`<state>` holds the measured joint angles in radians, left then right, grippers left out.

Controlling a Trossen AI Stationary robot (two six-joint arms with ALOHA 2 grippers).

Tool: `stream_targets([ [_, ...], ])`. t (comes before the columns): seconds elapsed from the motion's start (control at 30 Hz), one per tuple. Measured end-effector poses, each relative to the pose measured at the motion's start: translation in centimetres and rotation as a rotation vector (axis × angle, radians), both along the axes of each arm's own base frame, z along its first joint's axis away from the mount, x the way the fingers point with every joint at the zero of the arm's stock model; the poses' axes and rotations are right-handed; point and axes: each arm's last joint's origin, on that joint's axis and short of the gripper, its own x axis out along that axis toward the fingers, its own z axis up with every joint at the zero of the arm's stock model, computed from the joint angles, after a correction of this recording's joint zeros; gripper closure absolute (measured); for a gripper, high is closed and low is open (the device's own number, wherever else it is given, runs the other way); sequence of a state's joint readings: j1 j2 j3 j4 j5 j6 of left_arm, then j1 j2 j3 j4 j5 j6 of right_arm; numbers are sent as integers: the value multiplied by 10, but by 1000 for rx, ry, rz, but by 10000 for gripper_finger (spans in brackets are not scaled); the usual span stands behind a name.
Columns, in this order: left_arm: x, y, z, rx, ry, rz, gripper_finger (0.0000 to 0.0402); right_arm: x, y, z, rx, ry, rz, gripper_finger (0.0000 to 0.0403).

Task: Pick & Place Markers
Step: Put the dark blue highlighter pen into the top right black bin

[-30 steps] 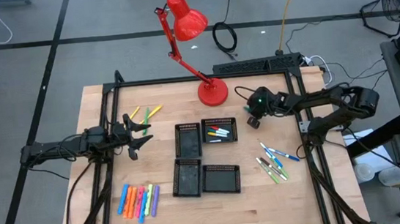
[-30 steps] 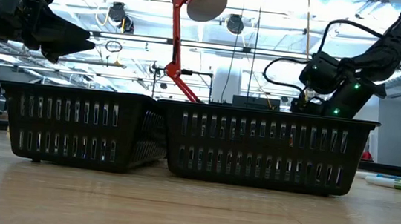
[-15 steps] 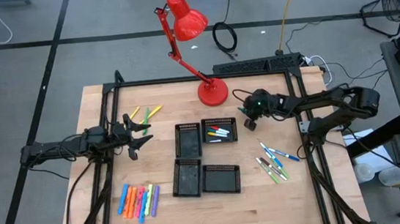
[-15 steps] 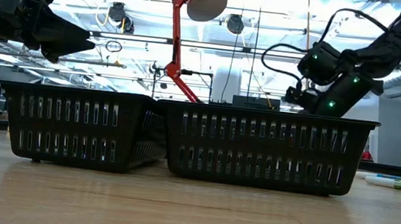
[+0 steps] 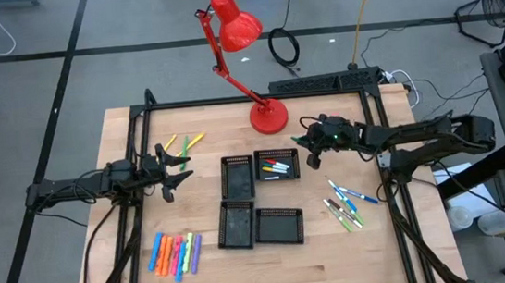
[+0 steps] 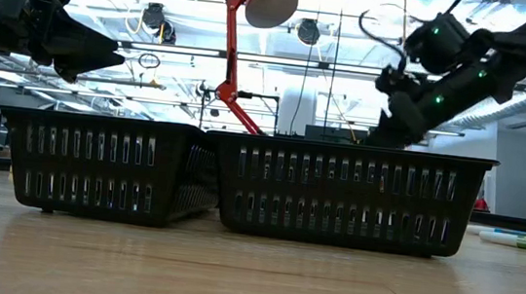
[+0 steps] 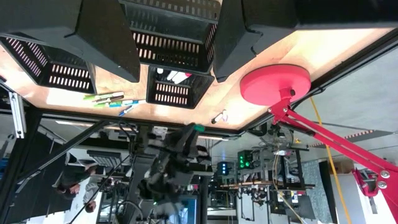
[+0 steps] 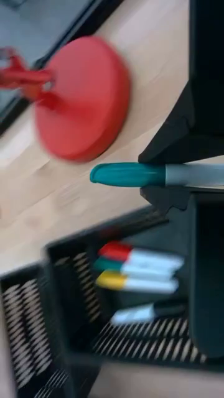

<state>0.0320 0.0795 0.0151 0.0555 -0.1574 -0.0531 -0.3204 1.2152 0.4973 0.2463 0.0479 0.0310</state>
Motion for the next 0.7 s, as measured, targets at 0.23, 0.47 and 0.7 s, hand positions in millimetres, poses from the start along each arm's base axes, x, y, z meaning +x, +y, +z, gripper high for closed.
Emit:
stream_targets([
  [0.23,0,0,0,0,0,0,192,14,24,13,-34,-149,115,366],
  [0.47,0,0,0,0,0,0,192,22,39,24,-40,-201,181,368],
  [0.7,0,0,0,0,0,0,192,33,51,29,-43,-187,237,367],
])
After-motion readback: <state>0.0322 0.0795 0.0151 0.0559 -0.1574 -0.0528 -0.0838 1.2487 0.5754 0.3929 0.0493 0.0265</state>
